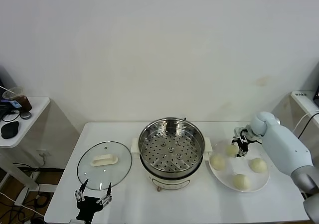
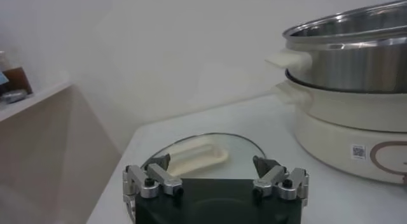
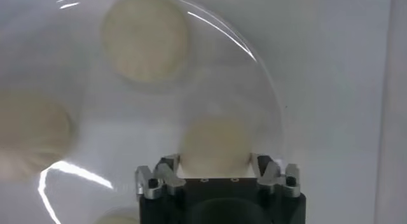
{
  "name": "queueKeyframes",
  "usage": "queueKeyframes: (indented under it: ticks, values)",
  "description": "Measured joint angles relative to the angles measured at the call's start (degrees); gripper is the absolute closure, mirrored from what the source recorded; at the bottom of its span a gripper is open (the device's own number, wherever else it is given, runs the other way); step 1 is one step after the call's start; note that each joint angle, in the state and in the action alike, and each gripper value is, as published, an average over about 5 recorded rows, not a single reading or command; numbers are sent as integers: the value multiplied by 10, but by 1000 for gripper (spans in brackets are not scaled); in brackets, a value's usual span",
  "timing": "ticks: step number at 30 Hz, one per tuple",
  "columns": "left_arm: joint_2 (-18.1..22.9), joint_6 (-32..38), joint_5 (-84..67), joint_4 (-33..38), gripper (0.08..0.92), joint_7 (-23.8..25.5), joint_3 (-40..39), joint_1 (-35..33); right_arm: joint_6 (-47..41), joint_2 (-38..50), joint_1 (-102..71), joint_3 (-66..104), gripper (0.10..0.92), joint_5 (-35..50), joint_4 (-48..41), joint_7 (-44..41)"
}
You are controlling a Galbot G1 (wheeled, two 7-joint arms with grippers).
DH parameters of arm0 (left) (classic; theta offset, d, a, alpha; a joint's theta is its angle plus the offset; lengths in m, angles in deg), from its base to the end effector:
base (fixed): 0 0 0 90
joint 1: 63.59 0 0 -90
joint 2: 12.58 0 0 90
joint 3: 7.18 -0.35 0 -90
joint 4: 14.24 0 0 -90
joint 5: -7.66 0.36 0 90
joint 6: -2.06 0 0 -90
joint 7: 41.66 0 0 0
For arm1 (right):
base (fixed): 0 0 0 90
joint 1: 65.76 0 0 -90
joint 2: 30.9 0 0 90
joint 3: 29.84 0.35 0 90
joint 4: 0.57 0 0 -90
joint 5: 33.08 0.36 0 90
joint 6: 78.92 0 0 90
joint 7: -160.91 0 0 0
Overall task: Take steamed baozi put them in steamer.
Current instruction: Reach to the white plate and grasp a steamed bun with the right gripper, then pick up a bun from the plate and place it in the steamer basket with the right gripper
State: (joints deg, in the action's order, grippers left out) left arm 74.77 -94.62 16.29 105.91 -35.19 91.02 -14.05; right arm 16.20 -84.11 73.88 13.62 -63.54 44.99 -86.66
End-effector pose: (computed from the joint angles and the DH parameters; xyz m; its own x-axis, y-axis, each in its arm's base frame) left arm 0.1261 0.0522 -0.3270 -0.9514 -0.0203 0.3073 0.0567 0.9692 0.2395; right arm 0.5670 -0.2112 -0.2499 -0.1985 -0.0802 0.9768 -0.9773 -0.0587 -0.2034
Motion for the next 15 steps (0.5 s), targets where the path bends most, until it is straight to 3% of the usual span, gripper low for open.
queueKeyframes:
  ticks: [7, 15]
  values:
    - [0, -1, 3, -1, 177, 0, -4, 3, -2, 7, 2, 1, 640, 11, 8, 0]
    - [0, -1, 4, -2, 177, -2, -9, 7, -9, 24, 29, -18, 682, 48, 31, -11]
